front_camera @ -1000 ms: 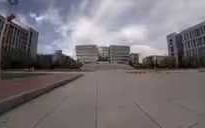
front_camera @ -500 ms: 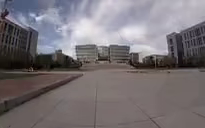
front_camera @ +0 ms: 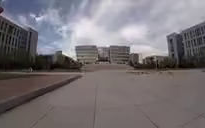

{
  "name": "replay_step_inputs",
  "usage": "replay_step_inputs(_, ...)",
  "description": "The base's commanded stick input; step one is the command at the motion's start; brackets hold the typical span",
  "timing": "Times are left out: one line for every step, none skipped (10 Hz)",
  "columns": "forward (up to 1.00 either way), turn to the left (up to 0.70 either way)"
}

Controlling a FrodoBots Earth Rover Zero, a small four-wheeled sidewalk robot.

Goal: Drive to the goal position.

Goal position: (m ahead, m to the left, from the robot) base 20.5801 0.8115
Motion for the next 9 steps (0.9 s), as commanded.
replay_step_inputs(0.70,0.00)
replay_step_inputs(0.70,0.00)
replay_step_inputs(0.70,0.00)
replay_step_inputs(0.70,0.00)
replay_step_inputs(0.70,0.00)
replay_step_inputs(0.70,0.00)
replay_step_inputs(0.70,0.00)
replay_step_inputs(0.70,0.00)
replay_step_inputs(0.70,0.00)
